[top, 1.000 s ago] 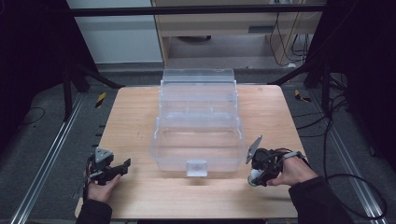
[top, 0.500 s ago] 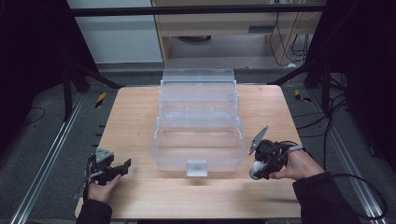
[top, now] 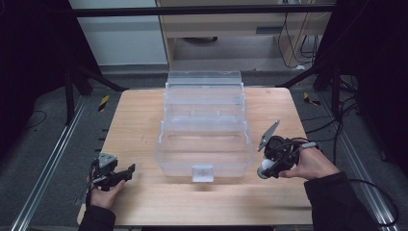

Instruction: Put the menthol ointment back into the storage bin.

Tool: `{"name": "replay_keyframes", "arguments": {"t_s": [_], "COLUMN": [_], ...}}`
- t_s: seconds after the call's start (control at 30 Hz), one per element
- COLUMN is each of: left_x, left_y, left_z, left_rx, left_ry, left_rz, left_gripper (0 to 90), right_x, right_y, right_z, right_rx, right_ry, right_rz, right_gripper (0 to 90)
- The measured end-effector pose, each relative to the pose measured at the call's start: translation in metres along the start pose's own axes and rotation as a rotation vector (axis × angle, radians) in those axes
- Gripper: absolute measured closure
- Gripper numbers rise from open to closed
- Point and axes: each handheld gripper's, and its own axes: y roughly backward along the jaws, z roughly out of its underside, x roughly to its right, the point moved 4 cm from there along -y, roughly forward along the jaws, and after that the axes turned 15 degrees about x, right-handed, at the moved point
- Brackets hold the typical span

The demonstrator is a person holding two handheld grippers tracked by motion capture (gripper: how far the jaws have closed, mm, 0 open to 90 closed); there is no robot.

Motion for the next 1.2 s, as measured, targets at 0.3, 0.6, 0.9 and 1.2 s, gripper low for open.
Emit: {"name": "replay_keyframes", "arguments": {"t_s": [0.3,0.6,0.9,1.2], "left_x": [0.000,0.000,0.000,-0.001], "left_y": [-0.001,-0.001,-0.001,-0.001], "left_z": [0.001,0.001,0.001,0.000], "left_rx": [-0.006,-0.005,-0.006,-0.003], "left_ry": [-0.003,-0.001,0.000,0.002], "left_rz": [0.001,0.001,0.001,0.000], "left_gripper": [26.6,26.6,26.6,26.7], "right_x": [0.003,0.010,0.015,0.023], "right_y": [0.006,0.010,0.014,0.014], "right_z": [-0.009,-0.022,-0.034,-0.050], "right_rx": [-0.010,-0.009,-0.015,0.007], "right_ry": [-0.005,-0.009,-0.019,-0.019], "right_rz": [-0.011,-0.010,-0.010,0.006], "right_gripper": [50.3,50.3,50.3,50.3]}}
